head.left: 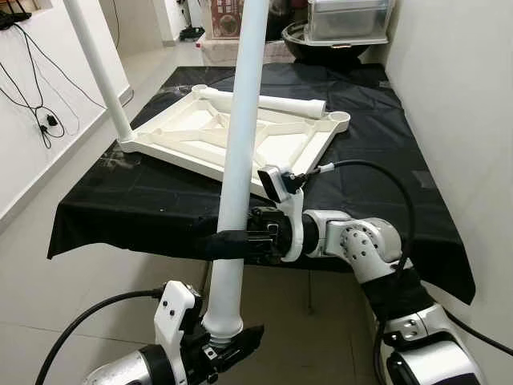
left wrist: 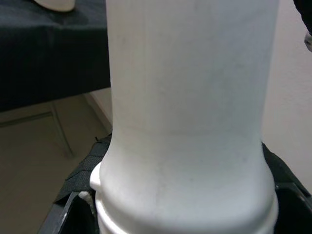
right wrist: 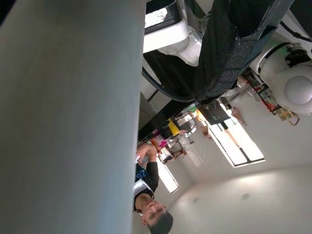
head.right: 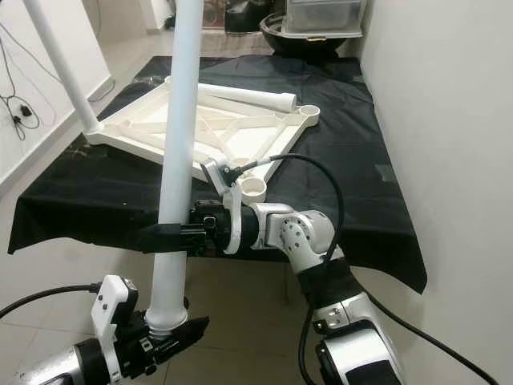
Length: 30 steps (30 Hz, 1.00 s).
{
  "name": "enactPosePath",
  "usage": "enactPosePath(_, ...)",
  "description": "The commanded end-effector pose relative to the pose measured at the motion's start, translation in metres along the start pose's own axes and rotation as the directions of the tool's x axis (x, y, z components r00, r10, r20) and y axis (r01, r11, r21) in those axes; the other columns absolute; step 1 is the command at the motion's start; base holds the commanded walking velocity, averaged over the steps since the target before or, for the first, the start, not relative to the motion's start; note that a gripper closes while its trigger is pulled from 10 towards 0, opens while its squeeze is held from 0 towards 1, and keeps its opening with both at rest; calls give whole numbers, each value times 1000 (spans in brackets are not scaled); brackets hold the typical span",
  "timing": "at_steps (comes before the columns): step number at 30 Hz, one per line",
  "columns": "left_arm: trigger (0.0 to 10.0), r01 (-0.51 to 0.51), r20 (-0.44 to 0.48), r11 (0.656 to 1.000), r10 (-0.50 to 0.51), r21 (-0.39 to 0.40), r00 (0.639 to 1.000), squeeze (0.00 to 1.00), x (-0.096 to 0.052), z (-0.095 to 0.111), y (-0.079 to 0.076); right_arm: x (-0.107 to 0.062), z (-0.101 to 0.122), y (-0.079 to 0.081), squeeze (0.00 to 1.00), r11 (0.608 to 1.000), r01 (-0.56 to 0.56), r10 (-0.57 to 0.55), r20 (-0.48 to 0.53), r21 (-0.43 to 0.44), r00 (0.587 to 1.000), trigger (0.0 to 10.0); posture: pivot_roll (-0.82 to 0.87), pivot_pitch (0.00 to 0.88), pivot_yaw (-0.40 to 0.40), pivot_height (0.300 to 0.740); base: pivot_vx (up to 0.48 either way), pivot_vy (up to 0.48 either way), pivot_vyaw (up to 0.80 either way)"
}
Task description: Building children table
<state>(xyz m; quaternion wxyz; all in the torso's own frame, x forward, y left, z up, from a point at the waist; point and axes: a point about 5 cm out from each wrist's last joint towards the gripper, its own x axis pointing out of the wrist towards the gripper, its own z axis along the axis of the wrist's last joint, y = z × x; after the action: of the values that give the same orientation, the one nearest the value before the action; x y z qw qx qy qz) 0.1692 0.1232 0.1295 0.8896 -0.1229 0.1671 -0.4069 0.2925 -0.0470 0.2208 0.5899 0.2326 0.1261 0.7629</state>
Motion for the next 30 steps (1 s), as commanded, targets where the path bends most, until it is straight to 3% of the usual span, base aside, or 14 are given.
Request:
enactPosePath(1,10000,3,-7,1000,-3,-2,1000,0,-2,-1,-1,2,-2,3,0,999,-32,32,-5,5,999,10000,19,77,46,740,0,0,0)
enactPosePath(3,10000,1,-6,1000,-1,-5,1000,0,-2,-1,-1,2,-2,3,0,999,-34,34,-9,3,999,10000,19,77,46,740,0,0,0)
enactPosePath(4,10000,1,-5,1000,-1,-7,1000,0,-3,-1,-1,2,-3,4,0,999,-37,37,-11,5,999,5725,19,77,46,740,0,0,0)
enactPosePath(5,10000,1,-5,1000,-1,-7,1000,0,-3,-1,-1,2,-3,4,0,999,-37,37,-11,5,999,5725,19,77,46,740,0,0,0)
enactPosePath(6,10000,2,-5,1000,-3,-9,1000,0,-3,-1,-1,2,-3,4,0,999,-40,40,-11,7,999,3608,19,77,46,740,0,0,0)
enactPosePath(7,10000,4,-5,1000,-4,-10,1000,0,-3,-1,-1,2,-3,5,0,999,-44,44,-11,9,999,431,19,77,46,740,0,0,0)
enactPosePath(8,10000,3,-2,1000,-3,-12,1000,0,-3,0,-1,2,-4,5,0,999,-48,48,-12,10,999,0,17,81,47,740,0,0,0)
enactPosePath(24,10000,-12,-14,999,11,-48,1000,0,-4,-2,0,3,-4,8,0,998,-61,61,-9,15,998,0,16,87,42,740,0,0,0)
enactPosePath(25,10000,-7,-14,999,6,-41,1000,1000,-3,-1,-1,2,-3,8,0,998,-60,61,-8,14,998,0,16,87,42,740,0,0,0)
enactPosePath(30,10000,-11,-9,999,10,-40,1000,1000,-3,-2,0,1,1,8,0,998,-55,55,2,2,998,0,16,86,42,740,0,0,0)
